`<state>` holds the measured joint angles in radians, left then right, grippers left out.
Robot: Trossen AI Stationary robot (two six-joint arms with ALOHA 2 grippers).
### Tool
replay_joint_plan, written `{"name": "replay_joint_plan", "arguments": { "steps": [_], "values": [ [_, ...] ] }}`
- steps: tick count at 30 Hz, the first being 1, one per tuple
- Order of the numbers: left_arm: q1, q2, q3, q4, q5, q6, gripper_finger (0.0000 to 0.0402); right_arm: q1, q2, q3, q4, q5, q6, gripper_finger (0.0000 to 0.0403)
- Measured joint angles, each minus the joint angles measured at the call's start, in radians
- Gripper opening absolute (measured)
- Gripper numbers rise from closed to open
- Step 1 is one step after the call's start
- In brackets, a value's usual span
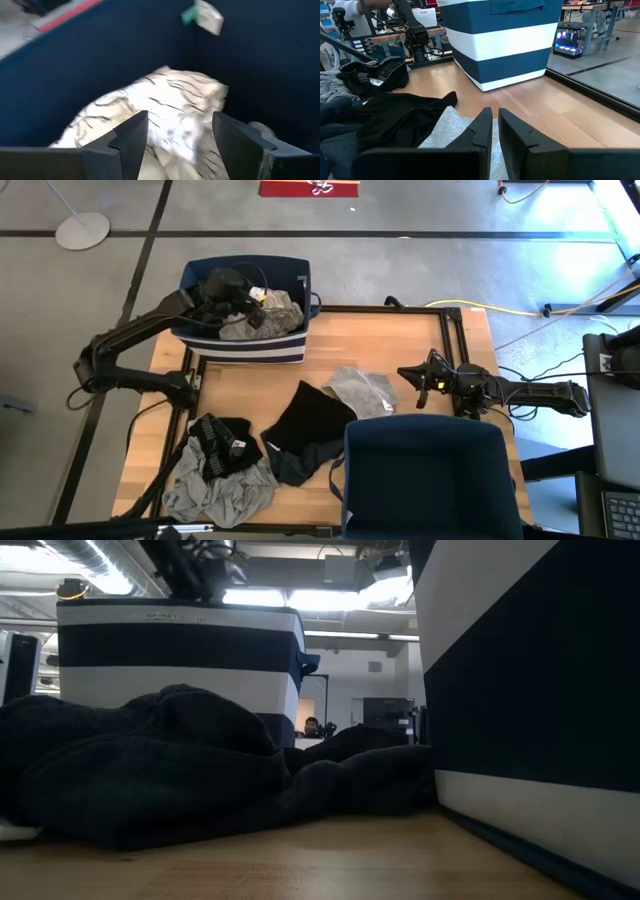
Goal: Sort clothes
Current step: Put the black boxer into the bottom blue laundry organizer
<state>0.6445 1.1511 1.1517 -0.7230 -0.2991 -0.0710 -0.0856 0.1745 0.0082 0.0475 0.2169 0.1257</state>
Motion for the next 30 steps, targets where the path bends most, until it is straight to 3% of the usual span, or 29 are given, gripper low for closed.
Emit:
{"name": "replay_joint_plan", "arguments": {
  "steps": [5, 12, 30],
  "values": [
    [-0.029, -0.001, 0.099, -0.122, 0.024, -0.009, 0.0208, 0.000, 0.000, 0.000, 0.001, 0.000, 0.000, 0.0035],
    [-0.127, -0.004, 0.160, -0.124, 0.027, -0.027, 0.0206, 0.000, 0.000, 0.000, 0.001, 0.000, 0.000, 0.0035],
    [-0.666, -0.015, 0.161, -0.106, -0.003, -0.177, 0.0205, 0.000, 0.000, 0.000, 0.002, 0.000, 0.000, 0.0035]
  ]
}}
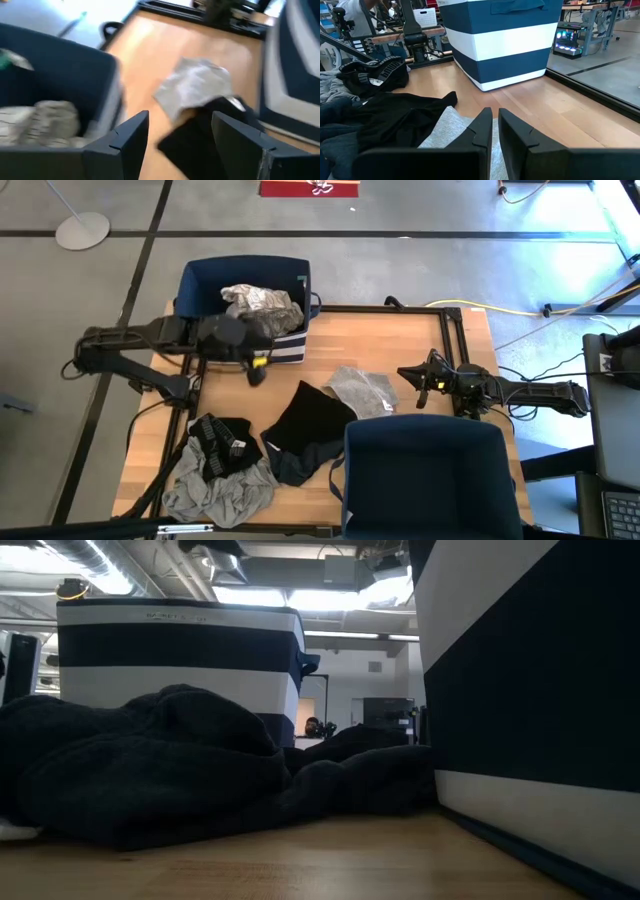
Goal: Sort clothes
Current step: Put the black boxer into the bottom blue laundry organizer
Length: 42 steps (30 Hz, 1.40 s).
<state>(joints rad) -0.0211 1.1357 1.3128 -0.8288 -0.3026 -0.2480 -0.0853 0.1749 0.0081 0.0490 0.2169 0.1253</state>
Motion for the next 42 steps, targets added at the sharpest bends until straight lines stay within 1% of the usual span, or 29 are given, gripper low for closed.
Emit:
{"name": "replay_joint_plan", "arguments": {
  "steps": [8, 14, 22, 26, 28, 31, 37, 42],
  "values": [
    [-0.204, 0.006, 0.000, -0.074, -0.001, -0.153, 0.0205, 0.000, 0.000, 0.000, 0.000, 0.000, 0.000, 0.0035],
    [-0.338, 0.037, 0.000, -0.143, -0.001, -0.320, 0.0205, 0.000, 0.000, 0.000, 0.000, 0.000, 0.000, 0.0035],
    [-0.503, 0.138, 0.000, -0.247, -0.008, -0.608, 0.0205, 0.000, 0.000, 0.000, 0.001, 0.000, 0.000, 0.0035],
    [-0.573, 0.205, 0.000, -0.275, -0.008, -0.712, 0.0205, 0.000, 0.000, 0.000, 0.001, 0.000, 0.000, 0.0035],
    [-0.600, 0.240, 0.000, -0.283, -0.004, -0.751, 0.0205, 0.000, 0.000, 0.000, 0.001, 0.000, 0.000, 0.0035],
    [-0.629, 0.291, 0.000, -0.293, 0.028, -0.820, 0.0205, 0.000, 0.000, 0.000, 0.001, 0.000, 0.000, 0.0035],
    [-0.646, 0.378, -0.010, -0.370, 0.101, -0.920, 0.0205, 0.000, 0.000, 0.000, 0.002, 0.000, 0.000, 0.0035],
    [-0.646, 0.388, -0.126, -0.331, 0.195, -0.962, 0.0205, 0.000, 0.000, 0.000, 0.003, 0.000, 0.006, 0.0035]
  ]
}}
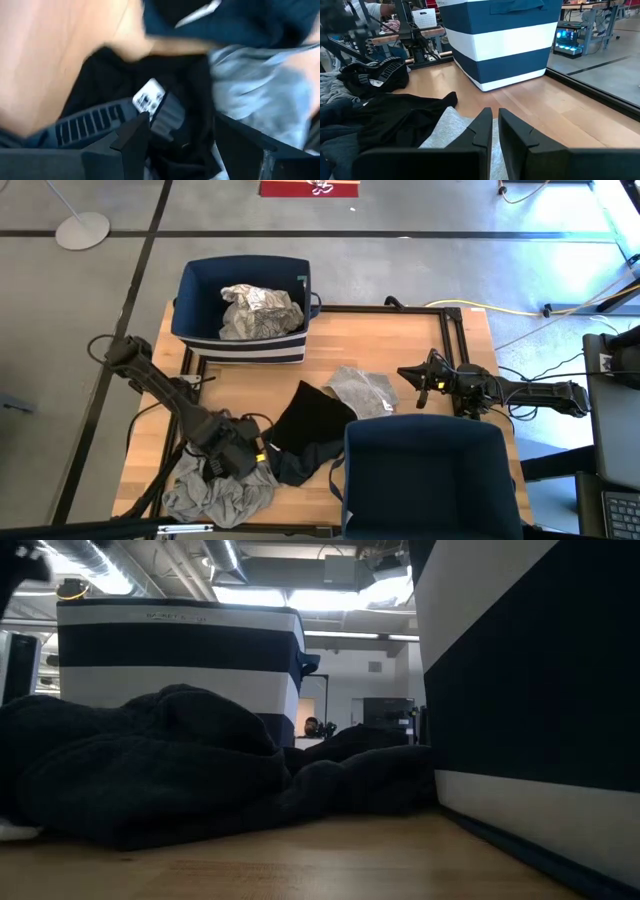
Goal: Sort clothes
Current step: Put the black boxer into the bottom blue laundry organizer
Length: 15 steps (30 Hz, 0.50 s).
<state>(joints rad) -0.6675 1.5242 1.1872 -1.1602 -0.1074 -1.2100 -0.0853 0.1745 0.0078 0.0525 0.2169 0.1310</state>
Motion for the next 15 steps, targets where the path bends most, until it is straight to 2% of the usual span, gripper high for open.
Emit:
{"name": "replay_joint_plan", "arguments": {
  "steps": [3, 7, 12, 15],
  "values": [
    [0.000, 0.000, -0.068, 0.004, 0.056, -0.044, 0.0205, 0.000, 0.000, 0.000, 0.001, 0.001, 0.003, 0.0035],
    [-0.001, 0.000, -0.144, 0.108, 0.143, -0.062, 0.0205, 0.000, 0.000, 0.000, 0.002, 0.001, 0.003, 0.0035],
    [-0.001, 0.000, -0.199, 0.191, 0.159, -0.058, 0.0205, 0.000, 0.000, 0.000, 0.002, 0.009, 0.003, 0.0035],
    [-0.001, 0.000, -0.226, 0.187, 0.159, -0.059, 0.0205, 0.000, 0.000, 0.000, 0.002, 0.009, 0.003, 0.0035]
  ]
}}
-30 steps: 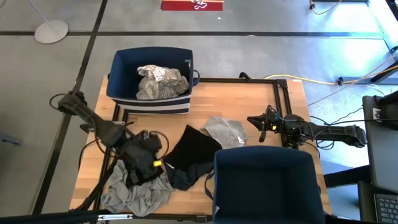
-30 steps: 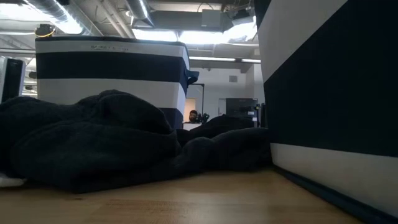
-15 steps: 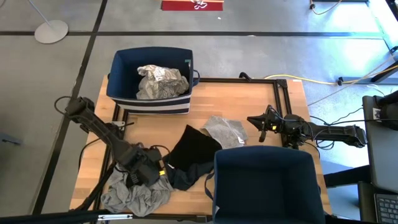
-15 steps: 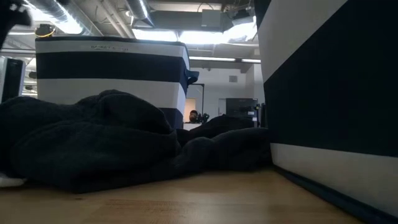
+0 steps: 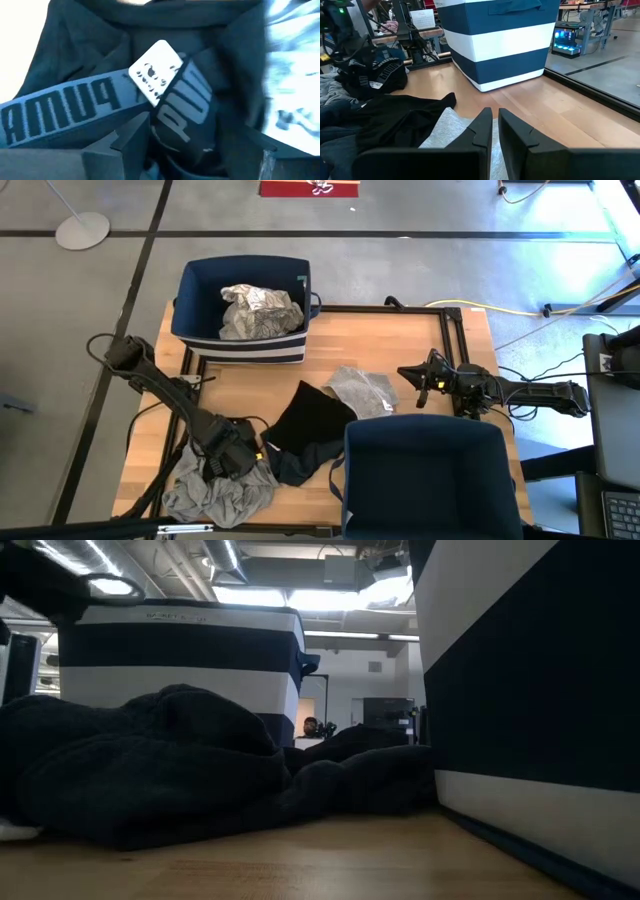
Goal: Sort clothes
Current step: Put the black boxer into the bottom blue laundry organizer
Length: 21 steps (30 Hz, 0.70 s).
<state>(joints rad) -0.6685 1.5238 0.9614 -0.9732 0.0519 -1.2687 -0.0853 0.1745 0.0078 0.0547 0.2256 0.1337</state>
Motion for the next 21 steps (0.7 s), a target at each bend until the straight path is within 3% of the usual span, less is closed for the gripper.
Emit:
{"name": "replay_joint_plan", "arguments": {
  "steps": [11, 21],
  "values": [
    [0.000, -0.001, -0.038, 0.067, 0.000, 0.031, 0.0195, 0.000, 0.000, 0.000, 0.000, 0.000, 0.001, 0.0035],
    [0.007, -0.001, -0.039, 0.101, 0.000, 0.070, 0.0071, 0.000, 0.000, 0.000, 0.000, 0.000, 0.000, 0.0035]
  ]
}}
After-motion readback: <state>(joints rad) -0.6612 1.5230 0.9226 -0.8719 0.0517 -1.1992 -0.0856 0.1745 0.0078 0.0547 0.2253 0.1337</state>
